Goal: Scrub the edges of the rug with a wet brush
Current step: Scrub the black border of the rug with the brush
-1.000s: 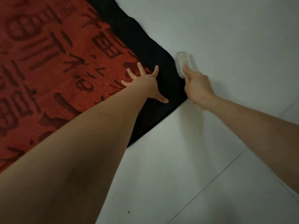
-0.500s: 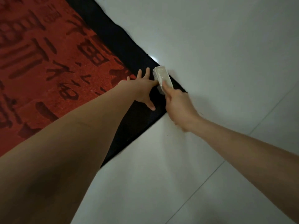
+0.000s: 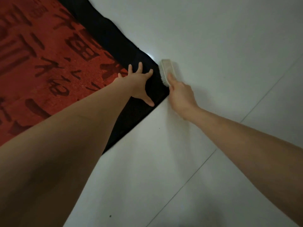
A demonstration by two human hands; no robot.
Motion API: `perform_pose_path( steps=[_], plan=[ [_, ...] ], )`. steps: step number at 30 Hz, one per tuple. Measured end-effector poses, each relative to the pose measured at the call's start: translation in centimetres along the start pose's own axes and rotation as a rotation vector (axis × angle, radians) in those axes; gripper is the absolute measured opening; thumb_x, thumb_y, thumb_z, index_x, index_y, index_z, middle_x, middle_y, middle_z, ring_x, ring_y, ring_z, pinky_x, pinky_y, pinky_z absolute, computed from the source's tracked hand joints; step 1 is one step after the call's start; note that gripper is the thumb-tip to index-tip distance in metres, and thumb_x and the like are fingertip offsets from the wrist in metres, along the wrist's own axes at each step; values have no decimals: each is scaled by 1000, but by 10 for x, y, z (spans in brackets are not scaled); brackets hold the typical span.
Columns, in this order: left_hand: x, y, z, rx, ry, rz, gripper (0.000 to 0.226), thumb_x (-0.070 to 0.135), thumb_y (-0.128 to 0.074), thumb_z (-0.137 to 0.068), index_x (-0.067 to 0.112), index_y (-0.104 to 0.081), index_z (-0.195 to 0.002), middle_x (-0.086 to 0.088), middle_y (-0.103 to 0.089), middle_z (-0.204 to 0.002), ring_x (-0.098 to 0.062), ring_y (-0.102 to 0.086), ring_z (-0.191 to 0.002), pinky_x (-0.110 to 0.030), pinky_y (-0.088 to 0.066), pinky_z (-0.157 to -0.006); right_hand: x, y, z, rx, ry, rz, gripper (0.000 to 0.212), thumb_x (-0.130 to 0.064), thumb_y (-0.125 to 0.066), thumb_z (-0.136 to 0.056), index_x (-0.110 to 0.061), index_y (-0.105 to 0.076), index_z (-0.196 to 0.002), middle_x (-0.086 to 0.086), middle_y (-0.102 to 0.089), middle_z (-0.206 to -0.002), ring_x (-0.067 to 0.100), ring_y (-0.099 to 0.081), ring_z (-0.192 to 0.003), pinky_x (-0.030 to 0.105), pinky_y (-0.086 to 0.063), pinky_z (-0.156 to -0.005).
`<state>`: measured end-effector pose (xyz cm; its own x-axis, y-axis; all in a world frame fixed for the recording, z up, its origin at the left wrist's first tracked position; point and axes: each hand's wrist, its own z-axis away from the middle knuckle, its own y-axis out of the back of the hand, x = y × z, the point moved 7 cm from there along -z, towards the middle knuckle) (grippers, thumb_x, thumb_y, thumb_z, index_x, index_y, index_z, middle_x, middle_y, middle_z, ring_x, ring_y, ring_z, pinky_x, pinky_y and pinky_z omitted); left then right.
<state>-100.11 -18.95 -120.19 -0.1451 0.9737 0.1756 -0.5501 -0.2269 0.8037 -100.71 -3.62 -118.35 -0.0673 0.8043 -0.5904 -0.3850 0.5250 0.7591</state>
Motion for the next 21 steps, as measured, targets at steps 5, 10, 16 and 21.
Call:
perform_pose_path(
  steps=[5, 10, 16, 21],
  plan=[
    [5, -2, -2, 12, -53, 0, 133, 53, -85, -63, 25, 6, -157, 0, 19, -163, -30, 16, -149, -66, -3, -114, -5, -21, 52, -46, 69, -62, 58, -8, -33, -100, -33, -24, -152, 5, -57, -90, 23, -57, -77, 28, -42, -65],
    [6, -3, 1, -39, -21, 15, 134, 49, -87, -63, 25, 6, -156, 0, 19, -163, -31, 15, -149, -69, -6, -113, 18, 44, -25, 130, -231, 51, 57, -2, -37, -95, -20, -34, -149, 16, -51, -135, 34, -52, -118, 30, -41, -94],
    [6, 23, -16, -36, -14, -64, 109, 61, -76, -71, 21, -20, -155, -6, -11, -164, -34, -20, -147, -54, -27, -116, 16, 11, 14, 41, -32, -18, 63, -4, -35, -96, -34, -27, -151, 16, -60, -111, 36, -59, -98, 40, -50, -86],
    [22, 34, -15, 140, 42, -33, 85, 57, -82, -67, 10, -53, -131, -11, -56, -126, -34, -55, -115, -50, -46, -99, 4, 26, 7, 62, -44, -38, 59, -6, -34, -97, -33, -33, -149, 14, -54, -128, 34, -56, -108, 35, -48, -91]
  ],
)
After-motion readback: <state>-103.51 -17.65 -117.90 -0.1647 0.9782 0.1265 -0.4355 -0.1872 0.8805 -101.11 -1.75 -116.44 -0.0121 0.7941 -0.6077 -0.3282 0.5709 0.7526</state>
